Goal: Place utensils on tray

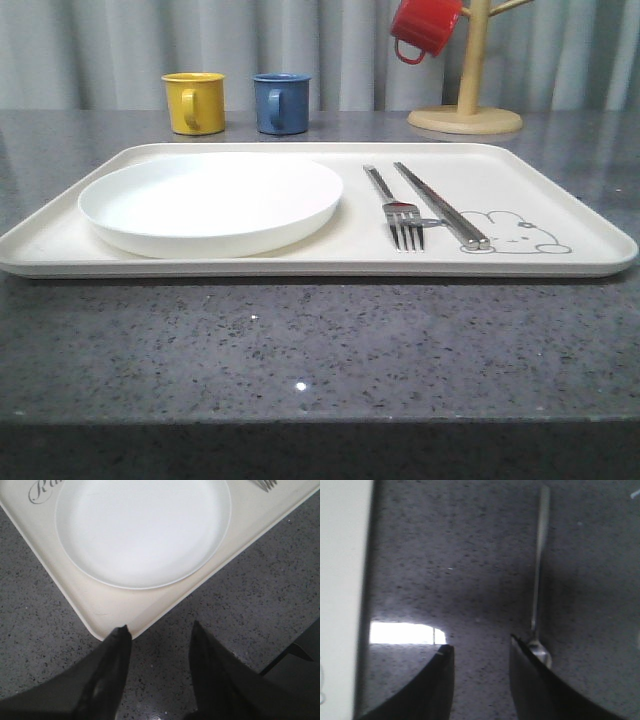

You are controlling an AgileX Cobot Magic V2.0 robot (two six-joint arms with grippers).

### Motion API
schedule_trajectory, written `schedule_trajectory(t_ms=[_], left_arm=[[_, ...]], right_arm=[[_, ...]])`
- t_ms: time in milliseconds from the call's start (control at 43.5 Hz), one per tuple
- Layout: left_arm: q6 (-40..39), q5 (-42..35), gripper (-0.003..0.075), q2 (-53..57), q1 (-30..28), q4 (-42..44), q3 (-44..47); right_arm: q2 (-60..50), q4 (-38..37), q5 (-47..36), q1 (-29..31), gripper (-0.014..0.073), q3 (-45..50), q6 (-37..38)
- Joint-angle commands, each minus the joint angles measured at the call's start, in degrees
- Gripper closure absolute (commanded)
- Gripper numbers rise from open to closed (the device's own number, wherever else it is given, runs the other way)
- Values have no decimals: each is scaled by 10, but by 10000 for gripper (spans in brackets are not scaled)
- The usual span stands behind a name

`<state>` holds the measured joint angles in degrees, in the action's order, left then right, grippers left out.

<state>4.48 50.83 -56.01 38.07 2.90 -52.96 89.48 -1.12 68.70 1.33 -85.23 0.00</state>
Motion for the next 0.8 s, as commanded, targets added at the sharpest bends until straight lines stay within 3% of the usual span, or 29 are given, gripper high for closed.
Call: schedule_trajectory(t_ms=[0,161,782], left_arm=[[-4,-30,436,7,4,0,-15],[-4,-30,436,7,4,0,-15],[-4,-30,436,7,4,0,-15]], right_arm=[[-7,-8,-13,32,287,-11,-20],[24,-9,-27,55,287,-11,-22],[124,-44,-57,56,293,-11,-25]])
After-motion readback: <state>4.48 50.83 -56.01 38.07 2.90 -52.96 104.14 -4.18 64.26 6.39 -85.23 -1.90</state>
